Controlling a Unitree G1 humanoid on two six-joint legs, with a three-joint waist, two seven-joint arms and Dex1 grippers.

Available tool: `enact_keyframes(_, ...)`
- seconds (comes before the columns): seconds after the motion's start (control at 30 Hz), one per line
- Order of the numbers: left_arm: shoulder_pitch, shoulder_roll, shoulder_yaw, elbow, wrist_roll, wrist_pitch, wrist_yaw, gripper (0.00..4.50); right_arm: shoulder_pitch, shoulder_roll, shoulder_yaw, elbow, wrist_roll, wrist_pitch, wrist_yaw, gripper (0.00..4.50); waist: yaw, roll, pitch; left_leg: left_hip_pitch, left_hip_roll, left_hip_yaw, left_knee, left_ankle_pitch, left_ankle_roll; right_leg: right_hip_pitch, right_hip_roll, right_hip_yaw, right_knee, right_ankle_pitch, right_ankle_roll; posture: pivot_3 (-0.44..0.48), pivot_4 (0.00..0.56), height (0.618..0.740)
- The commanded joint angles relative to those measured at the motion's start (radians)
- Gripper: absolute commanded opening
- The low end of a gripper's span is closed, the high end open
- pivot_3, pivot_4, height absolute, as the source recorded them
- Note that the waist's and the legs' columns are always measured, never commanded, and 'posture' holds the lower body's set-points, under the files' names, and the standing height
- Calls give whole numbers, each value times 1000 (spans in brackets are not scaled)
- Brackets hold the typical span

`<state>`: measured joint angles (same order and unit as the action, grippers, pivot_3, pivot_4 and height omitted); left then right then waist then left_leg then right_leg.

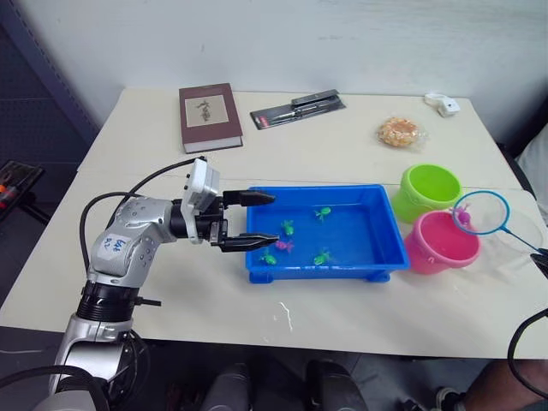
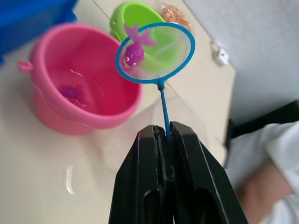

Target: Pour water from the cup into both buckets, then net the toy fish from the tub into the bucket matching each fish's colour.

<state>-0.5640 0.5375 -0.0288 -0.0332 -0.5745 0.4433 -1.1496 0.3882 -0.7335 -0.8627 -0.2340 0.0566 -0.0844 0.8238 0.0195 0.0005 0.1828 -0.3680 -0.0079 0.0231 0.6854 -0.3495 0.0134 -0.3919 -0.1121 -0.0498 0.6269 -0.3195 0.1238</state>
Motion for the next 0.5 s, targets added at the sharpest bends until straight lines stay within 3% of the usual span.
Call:
enact_keyframes(0.03,19,-1,18,-54,0,-19,18,4388,43,8,28,36,-178,-211,-138,0,1,0,0,0,0,0,0,0,0,0,0,0,0,0,0,0,150,738)
enact_keyframes(0.33,38,-2,24,-59,3,-34,33,4388,92,57,83,19,-626,-432,-551,0,1,1,0,0,0,0,0,0,-1,0,0,0,-1,0,0,0,150,738)
enact_keyframes(0.5,52,1,27,-68,-1,-37,34,4388,130,61,78,-6,-714,-464,-664,0,0,1,0,0,0,0,-1,0,-1,0,0,1,-1,0,0,0,150,738)
